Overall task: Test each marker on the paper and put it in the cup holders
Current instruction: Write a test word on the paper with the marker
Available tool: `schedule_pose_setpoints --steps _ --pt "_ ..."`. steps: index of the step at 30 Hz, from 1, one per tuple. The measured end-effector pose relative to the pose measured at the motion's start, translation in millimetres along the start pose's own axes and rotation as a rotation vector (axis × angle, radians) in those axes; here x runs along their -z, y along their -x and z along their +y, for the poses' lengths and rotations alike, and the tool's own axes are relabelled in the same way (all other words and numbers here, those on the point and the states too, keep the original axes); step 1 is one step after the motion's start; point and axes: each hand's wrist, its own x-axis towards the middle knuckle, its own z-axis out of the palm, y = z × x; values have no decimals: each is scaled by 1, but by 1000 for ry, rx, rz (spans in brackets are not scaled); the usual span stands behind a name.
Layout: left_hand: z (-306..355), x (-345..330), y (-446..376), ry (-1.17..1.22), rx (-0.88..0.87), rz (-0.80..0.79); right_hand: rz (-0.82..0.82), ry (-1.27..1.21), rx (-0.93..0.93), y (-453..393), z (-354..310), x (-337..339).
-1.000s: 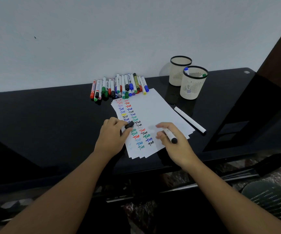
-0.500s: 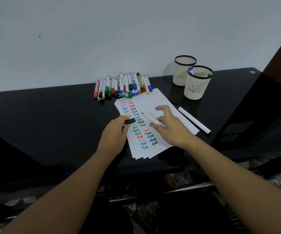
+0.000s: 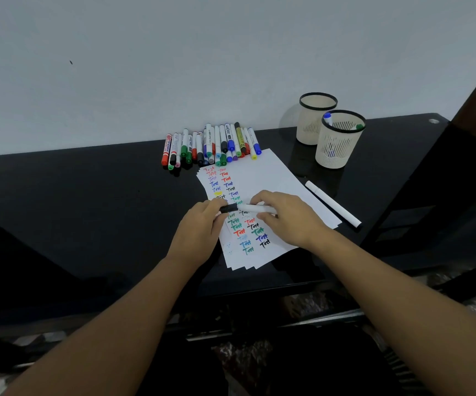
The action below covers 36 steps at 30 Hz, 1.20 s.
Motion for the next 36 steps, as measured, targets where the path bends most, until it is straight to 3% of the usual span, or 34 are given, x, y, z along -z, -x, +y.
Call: schedule_pose_setpoints --steps 10,18,22,30,36 --pt "0 -1 4 1 -129 53 -14 282 165 -6 -13 8" --pt "-5 -3 7 3 -157 95 -34 217 132 1 -14 3" --pt "0 -5 8 11 -203 48 -131 237 220 0 -16 -3" --pt "-2 -2 4 146 63 5 -86 43 176 -9 -20 -12" --pt "-11 -8 -1 20 68 -7 -59 -33 153 -12 -8 -8"
